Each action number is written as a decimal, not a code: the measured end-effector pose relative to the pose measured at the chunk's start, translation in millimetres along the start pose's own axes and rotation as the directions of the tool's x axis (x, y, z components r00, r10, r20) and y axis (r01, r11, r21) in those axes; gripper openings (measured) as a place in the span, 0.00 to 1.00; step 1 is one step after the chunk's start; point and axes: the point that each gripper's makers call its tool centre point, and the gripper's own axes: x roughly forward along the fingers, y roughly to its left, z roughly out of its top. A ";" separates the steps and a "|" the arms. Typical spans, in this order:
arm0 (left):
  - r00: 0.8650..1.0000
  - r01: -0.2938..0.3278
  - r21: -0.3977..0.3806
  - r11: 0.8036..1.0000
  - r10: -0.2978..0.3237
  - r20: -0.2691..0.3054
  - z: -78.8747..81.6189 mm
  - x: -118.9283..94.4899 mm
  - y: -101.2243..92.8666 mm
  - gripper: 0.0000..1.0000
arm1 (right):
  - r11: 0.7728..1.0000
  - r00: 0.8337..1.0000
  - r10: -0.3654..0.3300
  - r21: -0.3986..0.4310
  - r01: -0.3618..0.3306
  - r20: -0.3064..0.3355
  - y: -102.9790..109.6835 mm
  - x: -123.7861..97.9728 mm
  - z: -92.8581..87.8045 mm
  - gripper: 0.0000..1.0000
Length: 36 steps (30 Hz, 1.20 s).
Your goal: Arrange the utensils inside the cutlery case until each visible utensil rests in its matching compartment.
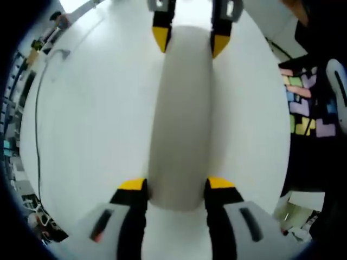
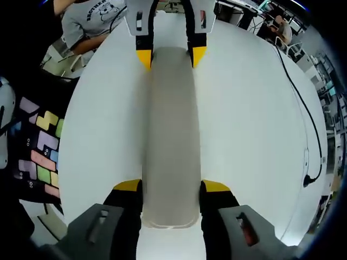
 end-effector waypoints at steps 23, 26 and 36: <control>0.998 0.041 0.119 0.992 -0.035 -0.049 69.4 10.9 -4.6 0.43 | 0.993 1.000 0.007 0.119 -0.005 -0.019 13.9 -6.1 -71.6 0.42; 0.998 0.043 0.124 0.991 -0.037 -0.052 70.4 12.0 -2.0 0.43 | 0.992 1.000 0.012 0.130 -0.009 -0.022 13.4 -2.7 -72.5 0.42; 0.992 0.020 0.116 0.993 -0.005 -0.129 64.9 12.4 -3.5 0.44 | 0.995 0.994 0.009 0.103 0.002 -0.109 13.0 -1.4 -69.5 0.43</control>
